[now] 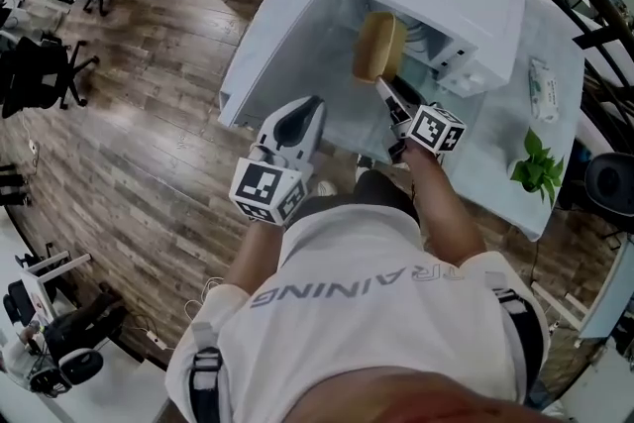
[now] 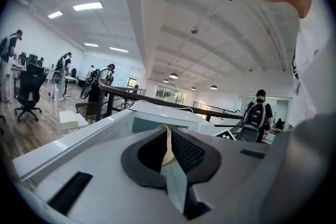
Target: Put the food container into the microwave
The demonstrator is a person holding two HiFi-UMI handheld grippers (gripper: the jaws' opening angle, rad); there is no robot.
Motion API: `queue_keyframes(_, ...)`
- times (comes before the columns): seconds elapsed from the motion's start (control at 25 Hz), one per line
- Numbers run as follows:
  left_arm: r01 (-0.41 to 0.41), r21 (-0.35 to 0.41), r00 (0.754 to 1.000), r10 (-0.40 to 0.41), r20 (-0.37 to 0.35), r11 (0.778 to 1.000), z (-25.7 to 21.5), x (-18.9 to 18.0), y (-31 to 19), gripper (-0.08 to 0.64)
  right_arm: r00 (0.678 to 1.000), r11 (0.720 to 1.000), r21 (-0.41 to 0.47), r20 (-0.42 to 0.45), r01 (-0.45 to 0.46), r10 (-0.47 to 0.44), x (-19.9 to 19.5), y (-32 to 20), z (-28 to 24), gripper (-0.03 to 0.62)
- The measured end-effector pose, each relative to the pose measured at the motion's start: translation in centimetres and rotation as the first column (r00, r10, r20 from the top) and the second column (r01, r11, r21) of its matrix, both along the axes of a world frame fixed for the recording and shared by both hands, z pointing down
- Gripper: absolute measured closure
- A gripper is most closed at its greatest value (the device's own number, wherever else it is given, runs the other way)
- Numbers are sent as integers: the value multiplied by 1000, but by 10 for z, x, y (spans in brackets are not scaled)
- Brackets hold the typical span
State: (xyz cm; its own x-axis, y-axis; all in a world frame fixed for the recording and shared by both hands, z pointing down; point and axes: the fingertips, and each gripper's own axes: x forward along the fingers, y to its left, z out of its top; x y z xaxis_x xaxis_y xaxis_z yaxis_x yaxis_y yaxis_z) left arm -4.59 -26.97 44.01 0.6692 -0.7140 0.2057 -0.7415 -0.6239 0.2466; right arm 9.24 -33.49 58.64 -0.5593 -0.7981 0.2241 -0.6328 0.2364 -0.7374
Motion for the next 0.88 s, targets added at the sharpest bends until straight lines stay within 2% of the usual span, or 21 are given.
queue_keyframes(0.52, 49, -37, 999, -48, 21, 998, 17, 7, -20, 509, 997, 998, 10, 40, -67, 66, 8, -77, 11, 385)
queue_keyframes(0.68, 53, -37, 998, -52, 19, 998, 18, 9, -25, 509, 991, 992, 23, 49, -123, 122, 18, -100, 15, 385)
queue_keyframes(0.88, 56, -38, 998, -56, 14, 998, 17, 8, -31, 509, 984, 983, 39, 20, -179, 179, 29, -124, 10, 385)
